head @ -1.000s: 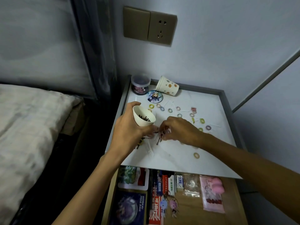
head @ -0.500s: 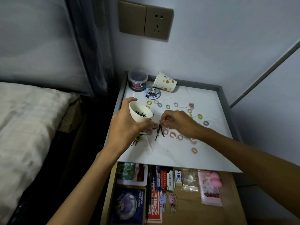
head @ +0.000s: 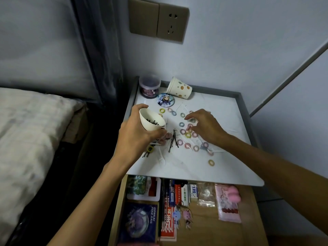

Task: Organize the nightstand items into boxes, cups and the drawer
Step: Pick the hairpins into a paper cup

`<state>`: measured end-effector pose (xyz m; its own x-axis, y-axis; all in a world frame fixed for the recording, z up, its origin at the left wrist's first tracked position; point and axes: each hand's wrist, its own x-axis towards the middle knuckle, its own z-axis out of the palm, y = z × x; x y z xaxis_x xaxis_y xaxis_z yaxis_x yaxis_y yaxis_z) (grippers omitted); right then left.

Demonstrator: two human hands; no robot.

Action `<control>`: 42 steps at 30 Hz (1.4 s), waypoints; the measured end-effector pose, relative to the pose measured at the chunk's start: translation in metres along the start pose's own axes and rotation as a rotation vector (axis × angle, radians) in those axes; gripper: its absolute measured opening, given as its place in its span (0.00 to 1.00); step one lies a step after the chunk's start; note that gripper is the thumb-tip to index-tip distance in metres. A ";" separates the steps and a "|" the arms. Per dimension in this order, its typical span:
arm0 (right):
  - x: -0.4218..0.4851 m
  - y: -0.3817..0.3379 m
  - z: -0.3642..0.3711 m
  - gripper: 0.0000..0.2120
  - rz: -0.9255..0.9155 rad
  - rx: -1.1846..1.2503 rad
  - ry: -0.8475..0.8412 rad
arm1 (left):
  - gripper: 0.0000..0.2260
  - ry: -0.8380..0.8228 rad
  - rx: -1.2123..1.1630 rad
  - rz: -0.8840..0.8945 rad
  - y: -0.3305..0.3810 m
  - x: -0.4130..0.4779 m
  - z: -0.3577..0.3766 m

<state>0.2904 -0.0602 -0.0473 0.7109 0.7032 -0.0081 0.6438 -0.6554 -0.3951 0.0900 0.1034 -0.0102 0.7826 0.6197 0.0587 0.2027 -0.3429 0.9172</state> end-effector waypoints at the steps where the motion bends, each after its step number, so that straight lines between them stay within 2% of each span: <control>1: 0.000 -0.002 0.001 0.15 -0.038 -0.022 0.032 | 0.34 0.000 0.000 -0.002 0.000 0.000 0.000; 3: -0.001 -0.007 0.004 0.13 -0.206 -0.029 -0.005 | 0.35 0.005 0.001 -0.002 -0.001 0.001 0.000; 5: -0.003 -0.013 0.008 0.11 -0.409 -0.101 -0.129 | 0.35 0.007 0.003 0.001 -0.001 0.001 0.000; 8: -0.002 -0.020 0.014 0.11 -0.559 -0.264 -0.235 | 0.34 -0.001 -0.004 0.009 -0.001 0.000 0.001; 12: 0.003 -0.026 0.014 0.10 -0.534 -0.265 -0.283 | 0.34 -0.006 -0.001 0.007 -0.002 0.000 -0.001; 15: 0.006 -0.028 0.010 0.08 -0.518 -0.368 -0.328 | 0.34 -0.021 0.013 0.014 -0.002 -0.001 0.000; 23: 0.007 -0.023 0.008 0.02 -0.595 -0.512 -0.350 | 0.34 -0.030 0.020 0.029 0.000 -0.002 0.001; 25: 0.007 -0.019 0.008 0.02 -0.557 -0.451 -0.329 | 0.34 -0.024 0.018 0.026 0.000 -0.002 0.000; 29: 0.008 -0.018 0.000 0.02 -0.341 -0.193 -0.312 | 0.34 -0.012 0.020 0.013 -0.001 0.000 0.000; 34: 0.008 -0.022 -0.018 0.04 -0.177 0.210 -0.116 | 0.34 -0.026 0.019 0.010 -0.002 -0.001 0.001; 38: 0.010 -0.047 -0.042 0.06 -0.198 0.379 -0.105 | 0.37 -0.039 0.026 0.004 -0.001 -0.002 0.003; 42: 0.008 -0.080 -0.060 0.06 -0.361 0.271 -0.205 | 0.35 -0.062 0.064 0.027 -0.002 -0.002 0.008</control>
<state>0.2618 -0.0186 0.0394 0.3684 0.9297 0.0034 0.7222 -0.2839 -0.6307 0.0931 0.0974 -0.0150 0.8229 0.5654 0.0566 0.2169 -0.4045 0.8884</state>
